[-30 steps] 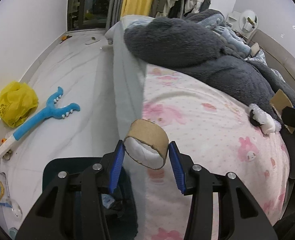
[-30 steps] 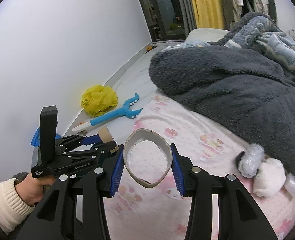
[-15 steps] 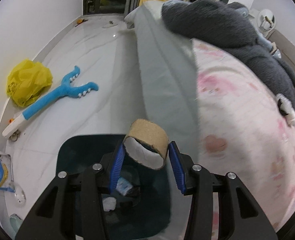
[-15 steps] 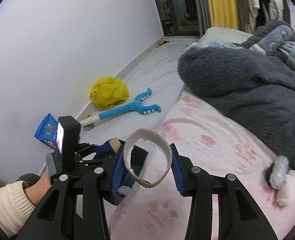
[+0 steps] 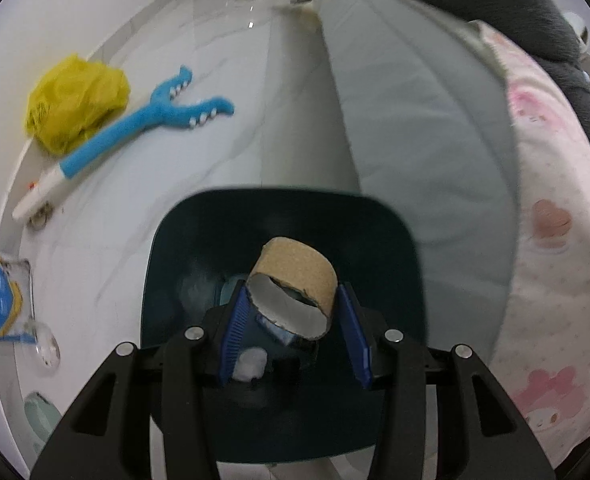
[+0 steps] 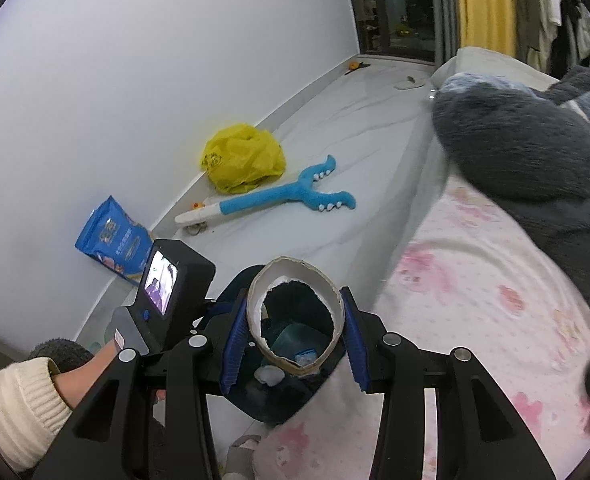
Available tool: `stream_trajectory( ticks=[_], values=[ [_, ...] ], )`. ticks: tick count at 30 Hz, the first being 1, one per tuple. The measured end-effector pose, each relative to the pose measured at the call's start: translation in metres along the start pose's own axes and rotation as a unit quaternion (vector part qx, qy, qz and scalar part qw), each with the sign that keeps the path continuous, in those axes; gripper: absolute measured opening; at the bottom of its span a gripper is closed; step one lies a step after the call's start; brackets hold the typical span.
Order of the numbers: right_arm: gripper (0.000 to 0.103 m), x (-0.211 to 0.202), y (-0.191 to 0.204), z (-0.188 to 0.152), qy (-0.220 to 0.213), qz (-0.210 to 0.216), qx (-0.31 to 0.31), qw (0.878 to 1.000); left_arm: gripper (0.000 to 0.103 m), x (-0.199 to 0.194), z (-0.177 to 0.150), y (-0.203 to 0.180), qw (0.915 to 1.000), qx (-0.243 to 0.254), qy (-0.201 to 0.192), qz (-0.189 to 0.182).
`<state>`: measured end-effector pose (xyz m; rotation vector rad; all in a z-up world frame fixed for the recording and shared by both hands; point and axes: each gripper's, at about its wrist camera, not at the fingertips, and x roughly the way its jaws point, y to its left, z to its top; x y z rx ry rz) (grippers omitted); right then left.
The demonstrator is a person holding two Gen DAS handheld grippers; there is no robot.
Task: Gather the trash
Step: 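Carry the cardboard tube and cardboard ring over the green bin with both grippers, then open the left gripper to drop the tube while the right drops the ring into the bin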
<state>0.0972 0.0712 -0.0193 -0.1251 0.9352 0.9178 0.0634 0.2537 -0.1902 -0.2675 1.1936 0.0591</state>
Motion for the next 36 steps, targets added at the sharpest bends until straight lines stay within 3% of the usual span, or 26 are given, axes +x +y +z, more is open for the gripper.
stream_trajectory(
  ticks=[9,11,13,17,26,36],
  values=[
    [0.045,0.040,0.024,0.000,0.033,-0.003,-0.016,0.999,0.050,0.008,-0.012,0.023,0.9990,-0.020,0.038,-0.009],
    [0.045,0.050,0.028,-0.001,0.042,-0.005,-0.021,0.999,0.055,0.006,-0.013,0.024,0.9989,-0.020,0.039,-0.014],
    [0.044,0.058,0.030,-0.001,0.049,-0.007,-0.023,0.999,0.067,0.002,-0.014,0.027,0.9988,-0.024,0.036,-0.022],
    [0.044,0.072,0.034,-0.001,0.060,-0.009,-0.025,0.998,0.072,-0.007,-0.014,0.037,0.9986,-0.033,0.024,-0.034],
    [0.044,0.105,0.043,-0.006,0.091,-0.012,-0.023,0.995,0.074,-0.044,-0.005,0.063,0.9969,-0.047,-0.039,-0.050],
    [0.044,0.139,0.048,-0.018,0.133,-0.018,-0.015,0.991,0.075,-0.098,0.005,0.072,0.9888,-0.033,-0.135,-0.054]
  ],
)
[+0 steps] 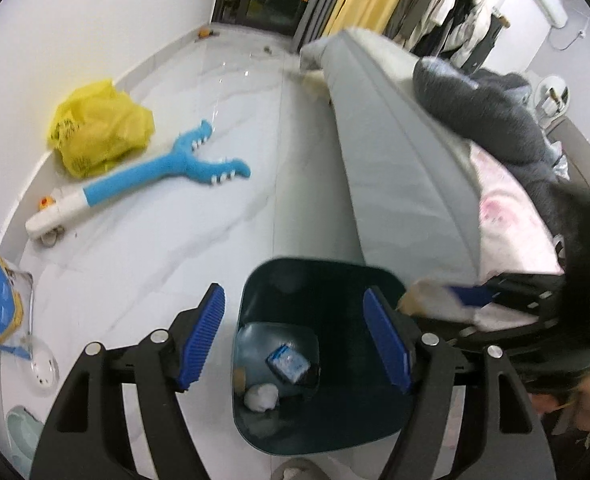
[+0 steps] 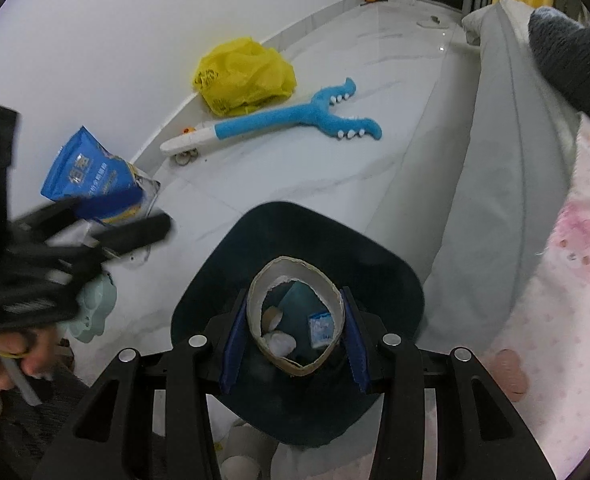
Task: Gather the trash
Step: 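Open the left gripper to drop the tube while the right drops the ring into the bin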
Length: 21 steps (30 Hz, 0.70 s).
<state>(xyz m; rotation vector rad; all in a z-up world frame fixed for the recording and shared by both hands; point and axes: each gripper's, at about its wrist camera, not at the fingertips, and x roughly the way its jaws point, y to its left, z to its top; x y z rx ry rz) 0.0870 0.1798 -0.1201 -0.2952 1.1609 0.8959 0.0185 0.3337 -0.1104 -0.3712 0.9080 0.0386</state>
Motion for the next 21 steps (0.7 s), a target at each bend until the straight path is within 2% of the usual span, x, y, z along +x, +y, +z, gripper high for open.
stream_trajectory(
  ticks=[13,21],
  values=[
    [0.045,0.040,0.010,-0.007,0.055,-0.006,0.002,0.998,0.079,-0.048,0.022,0.000,0.9973,0.013,-0.072,-0.011],
    [0.055,0.044,0.016,-0.015,0.066,-0.027,-0.018,0.997,0.082,-0.077,0.038,-0.008,0.9929,0.028,-0.114,-0.020]
  ],
)
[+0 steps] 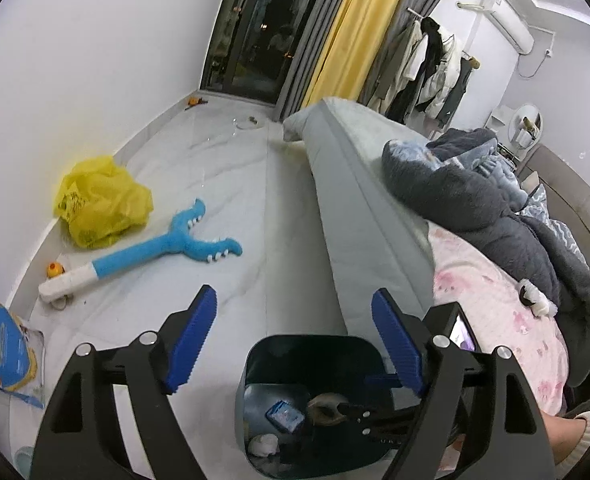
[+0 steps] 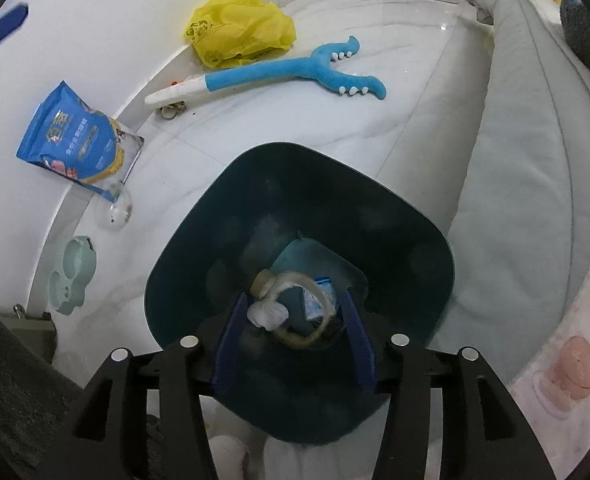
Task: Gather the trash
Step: 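Open the left gripper to drop the tube while the right drops the ring into the bin, then move both grippers back over the bed toward the bubble wrap and cotton ball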
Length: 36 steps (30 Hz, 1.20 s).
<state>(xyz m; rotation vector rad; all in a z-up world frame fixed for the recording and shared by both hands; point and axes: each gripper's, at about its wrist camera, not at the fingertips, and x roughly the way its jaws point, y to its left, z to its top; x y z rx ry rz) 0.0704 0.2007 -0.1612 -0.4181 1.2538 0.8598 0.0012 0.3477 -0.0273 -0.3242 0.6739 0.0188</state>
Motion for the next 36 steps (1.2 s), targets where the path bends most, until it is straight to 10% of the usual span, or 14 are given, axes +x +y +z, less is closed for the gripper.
stream_trajectory(
  ticks=[36],
  values=[
    [0.088,-0.172,-0.104,-0.076,-0.202,-0.027,0.084,0.975,0.095,0.007,0.029,-0.167,0.9912,0.093,-0.046,-0.082]
  ],
)
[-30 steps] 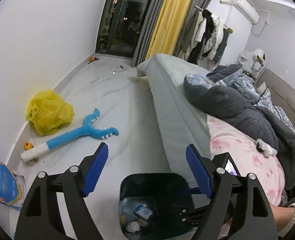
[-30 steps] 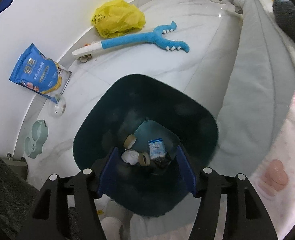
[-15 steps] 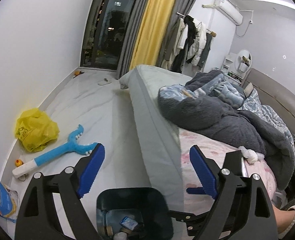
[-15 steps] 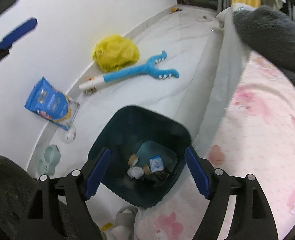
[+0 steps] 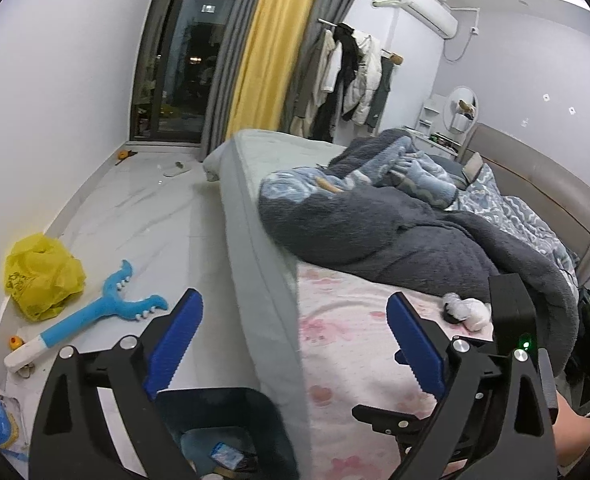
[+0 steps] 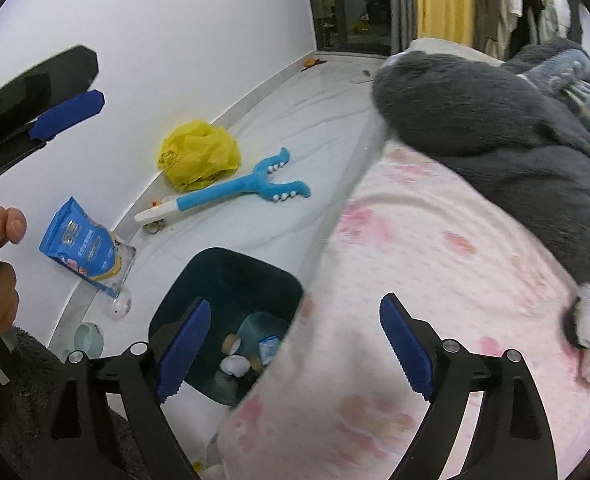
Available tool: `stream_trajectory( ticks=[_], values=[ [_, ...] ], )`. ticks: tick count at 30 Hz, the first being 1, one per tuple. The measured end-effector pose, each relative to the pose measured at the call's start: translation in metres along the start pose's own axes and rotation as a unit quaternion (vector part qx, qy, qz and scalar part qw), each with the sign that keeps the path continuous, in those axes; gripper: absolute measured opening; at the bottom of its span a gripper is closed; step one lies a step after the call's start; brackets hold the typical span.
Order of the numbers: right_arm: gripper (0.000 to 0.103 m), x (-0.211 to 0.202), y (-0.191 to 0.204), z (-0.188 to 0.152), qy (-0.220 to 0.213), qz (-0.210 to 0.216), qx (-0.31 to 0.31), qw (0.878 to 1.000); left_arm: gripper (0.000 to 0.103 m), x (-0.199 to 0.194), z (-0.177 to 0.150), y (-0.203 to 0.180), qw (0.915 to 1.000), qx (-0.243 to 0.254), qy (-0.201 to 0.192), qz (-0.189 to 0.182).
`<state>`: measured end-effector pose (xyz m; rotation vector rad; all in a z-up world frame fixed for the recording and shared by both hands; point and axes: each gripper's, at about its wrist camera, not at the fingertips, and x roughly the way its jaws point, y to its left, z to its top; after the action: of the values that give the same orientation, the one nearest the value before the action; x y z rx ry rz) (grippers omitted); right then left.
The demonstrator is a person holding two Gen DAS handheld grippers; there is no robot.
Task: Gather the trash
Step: 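Move both grippers back over the bed toward the bubble wrap and cotton ball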
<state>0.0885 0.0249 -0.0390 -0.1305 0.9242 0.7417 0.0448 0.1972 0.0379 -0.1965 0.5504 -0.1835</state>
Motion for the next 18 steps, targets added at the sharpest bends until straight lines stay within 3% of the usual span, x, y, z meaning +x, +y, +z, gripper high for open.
stream_trajectory(
  ticks=[18],
  values=[
    [0.089,-0.059,-0.082,-0.021,-0.035,-0.051,0.018,0.998,0.095,0.044,-0.001,-0.084,0.9977,0.052,0.022,-0.037]
  ],
)
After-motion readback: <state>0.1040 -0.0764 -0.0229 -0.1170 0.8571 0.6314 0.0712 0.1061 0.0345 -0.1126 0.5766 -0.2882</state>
